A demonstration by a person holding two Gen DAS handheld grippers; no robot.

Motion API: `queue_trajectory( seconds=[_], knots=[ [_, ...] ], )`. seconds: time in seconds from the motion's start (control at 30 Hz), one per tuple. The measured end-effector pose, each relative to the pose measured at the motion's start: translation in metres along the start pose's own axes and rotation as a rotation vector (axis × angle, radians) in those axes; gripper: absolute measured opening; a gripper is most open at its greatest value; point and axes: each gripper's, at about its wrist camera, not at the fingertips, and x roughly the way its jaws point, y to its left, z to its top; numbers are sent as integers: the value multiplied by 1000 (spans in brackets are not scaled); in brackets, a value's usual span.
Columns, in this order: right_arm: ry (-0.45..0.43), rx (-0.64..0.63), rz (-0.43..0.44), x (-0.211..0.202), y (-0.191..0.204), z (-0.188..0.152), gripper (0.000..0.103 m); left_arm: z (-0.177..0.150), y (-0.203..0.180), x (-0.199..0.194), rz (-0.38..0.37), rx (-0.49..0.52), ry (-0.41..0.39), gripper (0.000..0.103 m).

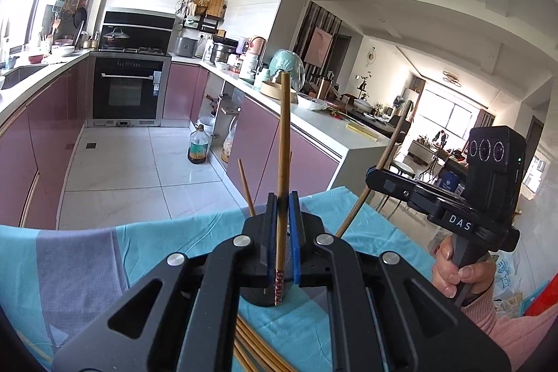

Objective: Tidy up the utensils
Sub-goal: 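Raise the left tool's chopstick over the mesh cup while the right tool carries its chopstick there, then drop both chopsticks into the mesh cup and open both tools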

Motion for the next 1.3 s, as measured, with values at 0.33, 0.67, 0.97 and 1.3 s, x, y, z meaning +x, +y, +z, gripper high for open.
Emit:
queue_trajectory(
  seconds=[0.33,0.67,0.97,1.3],
  knots=[
    [-3,-3,-40,16,-14,5,5,17,-4,25,0,-7,-11,7],
    [116,21,-55,50,-25,-16,5,1,-4,64,27,19,100,7],
    [241,33,-51,75,-26,-32,6,-25,5,96,38,33,236,7],
    [282,50,-73,93,-29,-35,7,-30,23,120,57,11,271,8]
  ],
)
